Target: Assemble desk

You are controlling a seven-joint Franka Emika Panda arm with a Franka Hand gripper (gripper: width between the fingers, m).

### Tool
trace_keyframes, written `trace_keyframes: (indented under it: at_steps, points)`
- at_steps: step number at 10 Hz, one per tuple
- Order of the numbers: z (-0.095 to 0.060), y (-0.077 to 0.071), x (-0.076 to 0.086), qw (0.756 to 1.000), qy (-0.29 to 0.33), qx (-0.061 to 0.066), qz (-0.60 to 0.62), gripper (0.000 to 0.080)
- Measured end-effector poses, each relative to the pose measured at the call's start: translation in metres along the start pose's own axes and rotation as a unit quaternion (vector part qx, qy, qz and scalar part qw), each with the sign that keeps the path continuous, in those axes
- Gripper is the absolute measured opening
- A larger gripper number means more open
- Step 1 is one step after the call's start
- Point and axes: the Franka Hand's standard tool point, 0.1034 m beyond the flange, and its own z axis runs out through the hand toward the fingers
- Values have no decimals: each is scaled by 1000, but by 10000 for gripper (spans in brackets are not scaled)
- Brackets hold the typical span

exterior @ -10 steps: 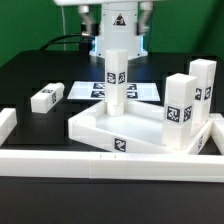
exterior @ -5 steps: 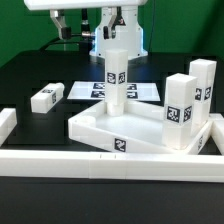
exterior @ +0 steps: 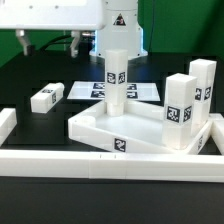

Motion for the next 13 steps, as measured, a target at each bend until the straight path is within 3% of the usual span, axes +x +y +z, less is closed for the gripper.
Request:
trace_keyframes:
  at_steps: [3, 6, 8, 10, 13]
  points:
    - [2, -5, -2, 1000, -18, 6, 2, 648]
    - [25, 13, 4, 992, -124, 22, 12, 648]
    - [23, 4, 3, 982, -187, 39, 4, 648]
    - [26, 2, -2, 968, -246, 48, -1, 648]
    - [47, 12, -7, 943, -329, 50, 3, 648]
